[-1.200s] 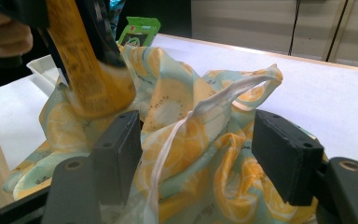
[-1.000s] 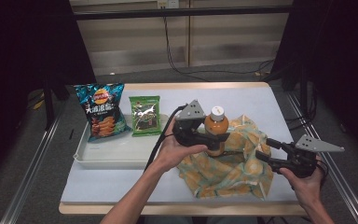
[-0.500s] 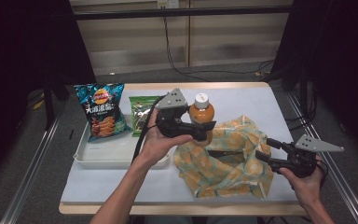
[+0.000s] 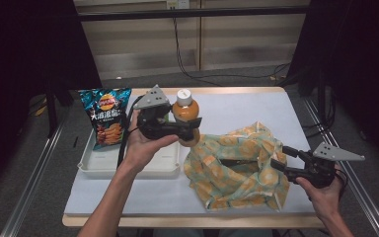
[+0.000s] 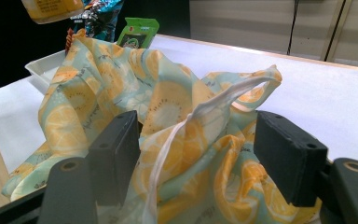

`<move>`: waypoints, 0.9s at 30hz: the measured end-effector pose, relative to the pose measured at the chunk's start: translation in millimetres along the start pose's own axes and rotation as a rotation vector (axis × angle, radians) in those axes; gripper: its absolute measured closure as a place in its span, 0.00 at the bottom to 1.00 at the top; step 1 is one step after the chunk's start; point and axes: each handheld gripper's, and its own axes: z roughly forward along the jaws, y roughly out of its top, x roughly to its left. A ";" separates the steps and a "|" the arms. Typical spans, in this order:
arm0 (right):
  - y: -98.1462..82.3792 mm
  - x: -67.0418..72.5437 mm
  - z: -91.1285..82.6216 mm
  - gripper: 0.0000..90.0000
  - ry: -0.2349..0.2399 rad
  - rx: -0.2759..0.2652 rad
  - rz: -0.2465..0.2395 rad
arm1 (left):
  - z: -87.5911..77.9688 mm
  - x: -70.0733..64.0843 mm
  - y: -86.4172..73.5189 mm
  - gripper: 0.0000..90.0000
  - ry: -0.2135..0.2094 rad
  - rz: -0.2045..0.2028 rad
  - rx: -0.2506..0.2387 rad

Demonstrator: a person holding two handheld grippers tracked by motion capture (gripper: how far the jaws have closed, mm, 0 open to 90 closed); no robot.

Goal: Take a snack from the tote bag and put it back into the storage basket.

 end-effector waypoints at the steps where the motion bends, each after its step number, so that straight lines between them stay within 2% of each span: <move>1: 0.3 0.3 -0.3 0.35 0.002 0.004 -0.001 | -2.8 2.2 -2.2 0.36 0.010 -0.006 0.000; 4: 0.7 1.3 0.2 0.35 0.005 0.002 -0.004 | -12.8 10.5 -12.3 0.36 0.056 -0.015 0.014; 10: -0.3 1.3 2.0 0.34 0.006 0.009 -0.006 | -21.0 20.6 -31.6 0.36 0.108 -0.030 0.037; 17: -0.4 1.7 1.9 0.34 0.007 0.009 -0.004 | -26.6 33.3 -58.0 0.36 0.134 -0.062 0.059; 19: -0.5 1.7 2.0 0.34 0.006 0.009 -0.004 | -27.1 36.4 -64.5 0.36 0.154 -0.075 0.076; 21: -0.7 1.7 2.8 0.34 0.002 0.006 -0.002 | -28.6 38.6 -71.5 0.36 0.159 -0.072 0.075; 27: -1.3 1.6 3.7 0.34 0.002 0.016 -0.006 | -31.3 46.0 -91.8 0.36 0.181 -0.107 0.070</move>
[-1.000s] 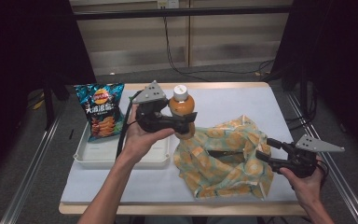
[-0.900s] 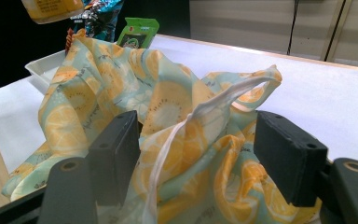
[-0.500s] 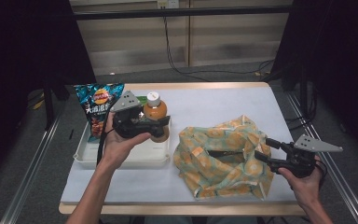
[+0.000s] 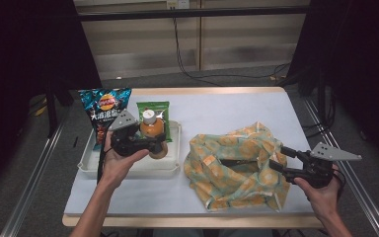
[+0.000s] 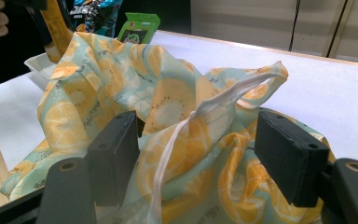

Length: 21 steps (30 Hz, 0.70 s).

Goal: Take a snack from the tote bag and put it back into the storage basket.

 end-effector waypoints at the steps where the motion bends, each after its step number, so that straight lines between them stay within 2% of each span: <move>1: 0.0 0.1 0.0 0.34 0.001 0.000 0.000 | 1.5 1.6 -4.5 0.36 0.010 -0.002 0.004; 5: 0.1 0.5 0.5 0.34 -0.005 0.004 0.000 | 9.2 8.2 -18.7 0.36 0.015 -0.029 0.038; 9: 0.0 0.3 0.1 0.34 -0.008 0.004 -0.002 | 14.2 13.8 -27.0 0.36 0.016 -0.021 0.043; 11: -0.2 0.2 0.3 0.34 -0.006 0.003 0.002 | 16.9 17.0 -30.7 0.36 0.012 -0.031 0.049; 12: -0.2 0.8 0.6 0.34 -0.006 0.002 0.005 | 18.1 17.8 -32.3 0.36 0.019 -0.023 0.061; 15: -0.4 1.4 0.8 0.34 -0.002 0.005 0.002 | 21.1 19.4 -36.3 0.36 0.009 -0.025 0.056; 21: -0.6 0.6 0.9 0.34 -0.003 0.006 -0.002 | 27.0 20.5 -41.9 0.35 0.012 -0.004 0.062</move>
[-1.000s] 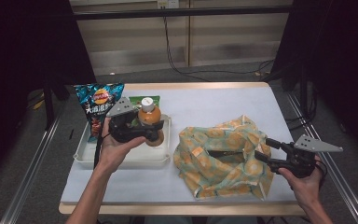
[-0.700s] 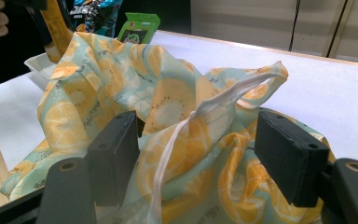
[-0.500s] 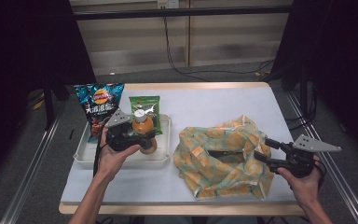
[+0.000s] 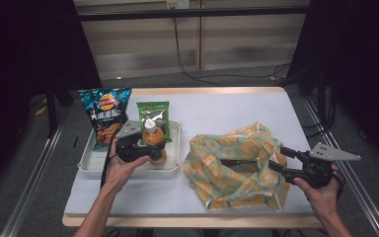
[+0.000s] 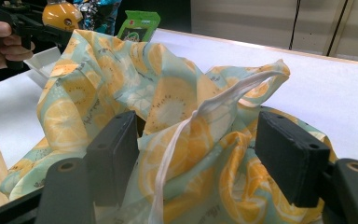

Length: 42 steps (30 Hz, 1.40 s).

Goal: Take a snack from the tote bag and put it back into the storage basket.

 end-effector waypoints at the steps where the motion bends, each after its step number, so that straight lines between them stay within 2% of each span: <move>1: 0.1 0.2 0.0 0.33 0.001 0.001 0.001 | 1.5 -0.3 -1.6 0.35 -0.001 -0.003 -0.006; 3: 0.0 0.2 0.0 0.33 0.001 0.000 -0.002 | 2.7 1.1 -3.0 0.35 -0.005 0.003 0.012; 5: 0.0 -0.3 -0.1 0.33 0.001 0.000 -0.002 | 3.0 2.7 -5.2 0.35 -0.009 0.014 0.006; 7: -0.1 -0.7 -0.1 0.33 0.002 0.001 -0.002 | 5.0 3.9 -8.2 0.35 -0.024 -0.002 0.013; 9: -0.2 -0.8 -0.3 0.33 0.003 0.000 -0.002 | 4.9 4.6 -10.2 0.35 -0.019 0.019 0.011; 11: -0.2 -0.8 -0.4 0.33 0.003 0.001 -0.003 | 3.7 6.2 -10.3 0.35 -0.012 0.015 0.017; 12: -0.2 -0.8 -0.6 0.32 0.003 -0.001 0.001 | 4.0 5.9 -11.2 0.35 -0.023 0.002 0.010; 16: -0.2 -0.7 -1.1 0.32 0.006 -0.001 -0.001 | 0.3 2.9 -12.5 0.35 -0.014 0.018 0.026; 19: -0.3 -0.5 -1.0 0.32 0.007 0.001 0.001 | -2.7 4.5 -12.1 0.35 -0.025 0.006 0.040; 26: -0.2 -0.7 -1.0 0.32 0.004 -0.001 0.005 | -6.7 4.1 -15.0 0.35 -0.044 0.016 0.037; 27: -0.3 -1.0 -1.0 0.32 0.006 -0.001 0.003 | -7.6 3.4 -14.9 0.35 -0.033 0.009 0.039; 37: 0.0 -0.3 -1.0 0.31 0.011 0.001 -0.002 | -7.6 2.0 -16.3 0.34 -0.033 -0.018 0.029; 38: 0.1 -0.5 -1.2 0.31 0.011 0.000 -0.002 | -7.5 1.8 -16.6 0.34 -0.031 -0.031 0.029; 40: 0.2 -0.8 -1.5 0.31 0.011 -0.002 -0.003 | -7.6 2.7 -17.9 0.31 -0.056 -0.063 0.040; 42: 0.8 -0.5 -2.2 0.31 0.011 -0.003 0.001 | -8.6 0.5 -19.8 0.28 -0.028 -0.058 0.047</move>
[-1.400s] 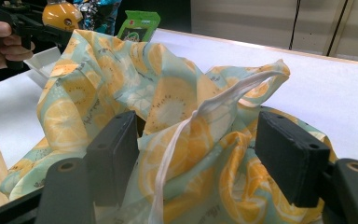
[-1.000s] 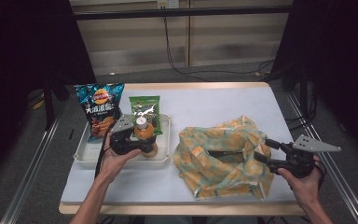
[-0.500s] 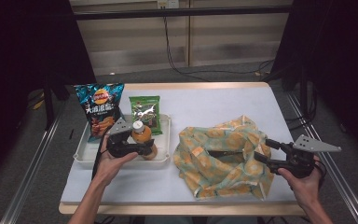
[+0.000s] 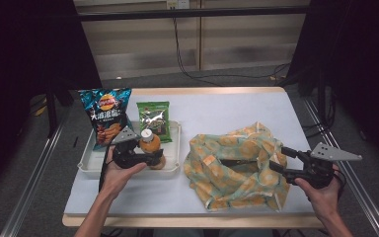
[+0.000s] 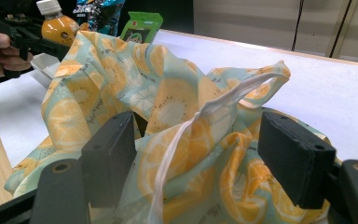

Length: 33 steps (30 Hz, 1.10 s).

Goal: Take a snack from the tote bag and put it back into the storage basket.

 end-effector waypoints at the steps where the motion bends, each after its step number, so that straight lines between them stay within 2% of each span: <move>1: 0.1 -0.1 0.0 0.31 0.002 -0.005 -0.004 | -1.0 -0.5 -0.2 0.26 -0.007 -0.007 -0.002; 7: 0.2 -0.3 -0.9 0.30 0.003 -0.005 -0.001 | -17.9 -2.8 1.7 0.21 -0.002 -0.016 -0.052; 9: 0.7 0.1 -0.9 0.30 0.002 -0.006 0.002 | -26.5 -3.7 2.7 0.21 0.013 -0.025 -0.076; 10: 0.9 -0.1 -1.1 0.30 0.002 -0.007 0.001 | -32.3 -3.6 4.0 0.21 0.010 -0.043 -0.096; 11: 1.5 0.1 -1.1 0.30 0.000 -0.008 0.004 | -36.4 -3.8 5.1 0.23 0.018 -0.051 -0.106; 13: 2.3 0.6 -1.7 0.30 0.000 -0.011 0.003 | -42.4 -6.2 5.9 0.25 0.039 -0.034 -0.128; 18: 3.3 0.7 -1.6 0.30 0.004 -0.012 -0.005 | -52.5 -15.7 4.1 0.38 0.021 0.006 -0.145; 19: 3.6 0.9 -1.7 0.30 0.004 -0.011 -0.005 | -54.6 -17.8 3.6 0.42 0.019 0.009 -0.157; 20: 3.9 1.1 -1.6 0.30 0.003 -0.012 0.002 | -57.2 -19.0 3.5 0.49 0.019 0.018 -0.164; 22: 4.5 1.0 -1.4 0.30 0.003 -0.015 0.002 | -60.9 -19.6 4.0 0.55 -0.007 0.009 -0.175; 24: 5.5 0.7 -1.8 0.30 0.001 -0.014 -0.012 | -63.1 -24.0 3.4 0.64 -0.004 0.023 -0.180; 25: 6.3 1.1 -2.0 0.30 -0.001 -0.016 -0.006 | -62.1 -26.0 2.4 0.67 -0.030 0.026 -0.180; 27: 7.8 1.7 -1.5 0.31 0.004 -0.018 -0.011 | -57.7 -32.7 1.9 0.70 -0.047 0.046 -0.155; 30: 10.7 3.2 0.1 0.32 0.015 -0.015 -0.018 | -47.8 -47.7 6.1 0.72 -0.104 0.076 -0.129; 32: 13.4 5.3 1.7 0.38 0.020 -0.015 -0.026 | -40.6 -58.9 11.1 0.72 -0.138 0.083 -0.126; 33: 13.9 6.0 2.0 0.38 0.020 -0.014 -0.029 | -36.8 -64.4 14.1 0.72 -0.159 0.102 -0.120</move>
